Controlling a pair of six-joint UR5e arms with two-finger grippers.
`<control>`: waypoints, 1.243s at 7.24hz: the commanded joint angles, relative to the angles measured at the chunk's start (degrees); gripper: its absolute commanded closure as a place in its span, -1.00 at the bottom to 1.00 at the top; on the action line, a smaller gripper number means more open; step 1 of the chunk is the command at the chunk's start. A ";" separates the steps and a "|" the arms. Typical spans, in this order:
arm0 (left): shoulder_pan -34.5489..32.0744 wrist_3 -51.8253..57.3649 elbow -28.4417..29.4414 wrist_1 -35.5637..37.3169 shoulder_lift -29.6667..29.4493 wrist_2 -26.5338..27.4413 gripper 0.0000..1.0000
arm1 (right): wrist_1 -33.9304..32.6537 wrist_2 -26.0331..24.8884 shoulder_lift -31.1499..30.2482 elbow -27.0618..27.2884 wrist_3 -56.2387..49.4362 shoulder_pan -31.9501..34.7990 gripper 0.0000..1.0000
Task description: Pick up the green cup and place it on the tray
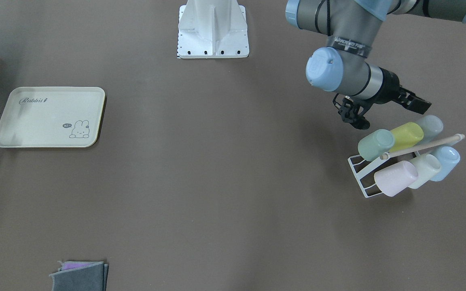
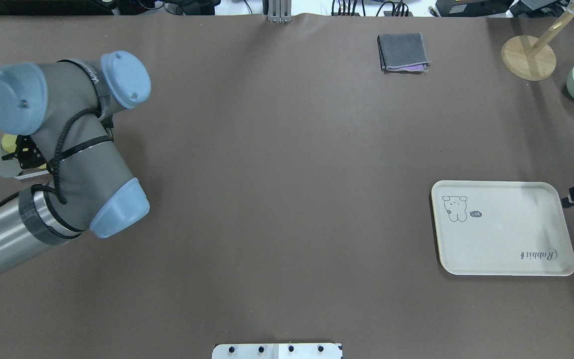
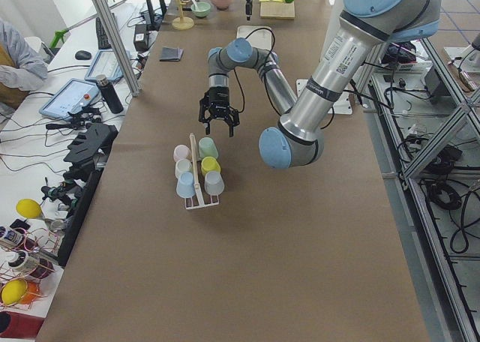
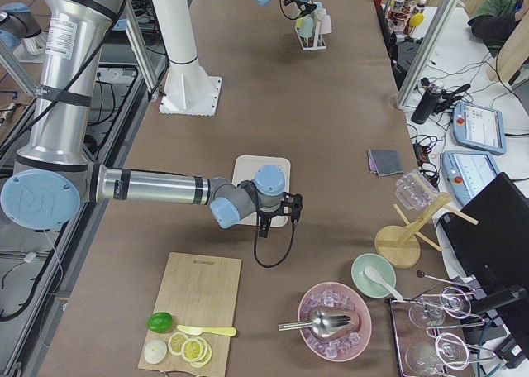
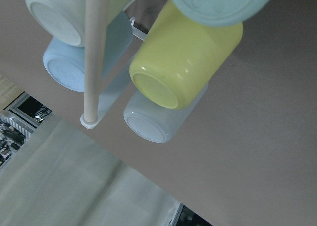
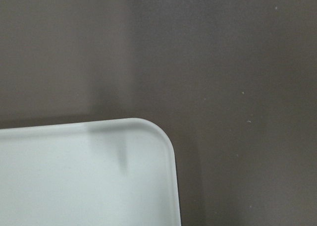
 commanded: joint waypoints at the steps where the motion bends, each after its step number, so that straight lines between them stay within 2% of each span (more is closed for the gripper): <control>1: 2.28 12.83 7.86 -2.74 -4.16 8.64 -0.98 | 0.07 -0.36 0.26 -0.43 0.08 -1.98 -0.99; 2: 3.94 19.68 8.93 -4.85 -4.34 10.94 -0.98 | 0.07 -0.62 0.26 -0.52 0.16 -2.95 -0.99; 4: 6.77 20.54 11.65 -8.99 -3.64 16.91 -0.98 | 1.29 -0.63 0.09 -0.78 0.60 -3.75 -0.98; 5: 7.47 20.63 12.80 -11.44 -3.64 17.29 -0.98 | 2.35 -0.63 0.00 -1.13 0.69 -3.84 -0.98; 9: 11.06 21.33 13.86 -11.56 -3.38 17.46 -0.98 | 3.67 -0.98 -0.27 -1.57 0.78 -4.19 -0.97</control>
